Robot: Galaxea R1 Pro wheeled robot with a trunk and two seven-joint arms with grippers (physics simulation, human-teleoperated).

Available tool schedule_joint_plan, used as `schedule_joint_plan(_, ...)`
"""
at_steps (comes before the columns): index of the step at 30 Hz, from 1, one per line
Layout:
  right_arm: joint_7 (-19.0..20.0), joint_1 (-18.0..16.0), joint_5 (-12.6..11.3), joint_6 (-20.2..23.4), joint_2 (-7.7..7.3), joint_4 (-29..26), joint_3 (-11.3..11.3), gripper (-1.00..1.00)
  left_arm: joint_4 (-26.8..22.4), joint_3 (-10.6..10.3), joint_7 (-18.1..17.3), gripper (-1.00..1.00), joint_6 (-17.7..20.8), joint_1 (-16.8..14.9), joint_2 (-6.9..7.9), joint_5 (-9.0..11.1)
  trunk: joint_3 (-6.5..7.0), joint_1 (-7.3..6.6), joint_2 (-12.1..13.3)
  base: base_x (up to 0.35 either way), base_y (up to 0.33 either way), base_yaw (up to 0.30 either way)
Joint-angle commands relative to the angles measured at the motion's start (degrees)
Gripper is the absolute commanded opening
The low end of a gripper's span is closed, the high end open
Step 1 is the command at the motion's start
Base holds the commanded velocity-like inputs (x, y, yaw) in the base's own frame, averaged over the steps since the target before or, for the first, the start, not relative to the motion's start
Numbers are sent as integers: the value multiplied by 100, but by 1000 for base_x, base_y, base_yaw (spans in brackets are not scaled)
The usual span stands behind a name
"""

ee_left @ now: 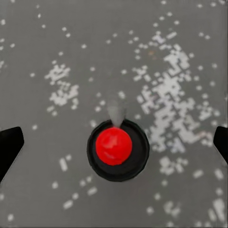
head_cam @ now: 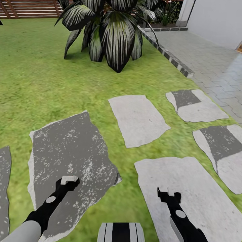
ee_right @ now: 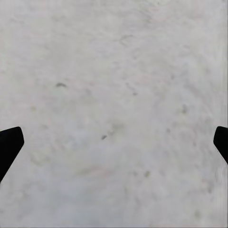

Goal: In the garden, pick up the pesticide atomizer on the floor and spray pesticide onto both trees until each tree trunk is fully covered.

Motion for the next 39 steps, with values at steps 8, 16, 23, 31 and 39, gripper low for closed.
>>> schedule_joint_plan(8,0,-4,0,-1,0,-1,0,100,0,-4,0,100,0,-1,0,0,0,0,0,24,0,0)
schedule_joint_plan(16,0,-1,0,-1,0,0,0,100,0,9,6,100,-7,4,0,0,0,0,0,1,0,0)
schedule_joint_plan(23,0,2,0,-1,0,0,0,100,0,10,9,100,-83,5,-2,0,-133,15,-8,0,0,0)
schedule_joint_plan(31,0,-1,0,-1,0,6,0,100,5,10,9,100,-131,-3,-2,0,-222,26,-13,0,0,0)
schedule_joint_plan(39,0,-4,0,-1,0,8,0,100,8,10,9,100,-140,-4,0,0,-377,44,-23,0,0,0)
